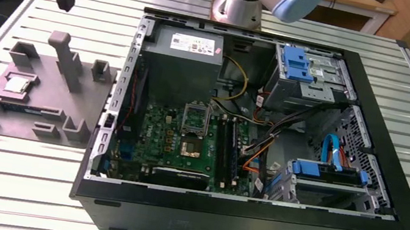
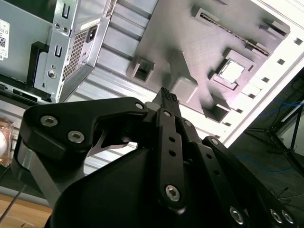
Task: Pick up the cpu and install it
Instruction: 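Reach for the cpu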
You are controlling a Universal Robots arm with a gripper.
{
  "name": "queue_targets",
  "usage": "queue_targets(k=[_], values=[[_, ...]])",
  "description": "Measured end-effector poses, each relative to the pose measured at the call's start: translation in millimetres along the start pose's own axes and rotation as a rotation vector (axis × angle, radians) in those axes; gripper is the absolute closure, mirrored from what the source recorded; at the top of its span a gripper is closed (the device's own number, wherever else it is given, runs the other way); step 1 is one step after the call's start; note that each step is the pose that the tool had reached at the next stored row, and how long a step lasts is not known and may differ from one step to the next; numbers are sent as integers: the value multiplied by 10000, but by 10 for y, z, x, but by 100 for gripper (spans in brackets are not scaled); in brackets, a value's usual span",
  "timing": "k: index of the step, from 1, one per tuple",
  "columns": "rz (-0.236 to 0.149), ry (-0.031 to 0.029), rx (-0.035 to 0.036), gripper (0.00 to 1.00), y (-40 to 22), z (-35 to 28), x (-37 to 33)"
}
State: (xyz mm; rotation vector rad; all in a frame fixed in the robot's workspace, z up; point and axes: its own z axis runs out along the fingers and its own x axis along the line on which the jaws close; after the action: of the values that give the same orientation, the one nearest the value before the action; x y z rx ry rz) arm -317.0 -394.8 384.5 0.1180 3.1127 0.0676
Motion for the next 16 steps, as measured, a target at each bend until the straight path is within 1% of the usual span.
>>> queue_targets(k=[5, 16], values=[[0, -1, 0, 90, -2, 2, 24], [0, 0, 1, 90, -3, 1, 40]])
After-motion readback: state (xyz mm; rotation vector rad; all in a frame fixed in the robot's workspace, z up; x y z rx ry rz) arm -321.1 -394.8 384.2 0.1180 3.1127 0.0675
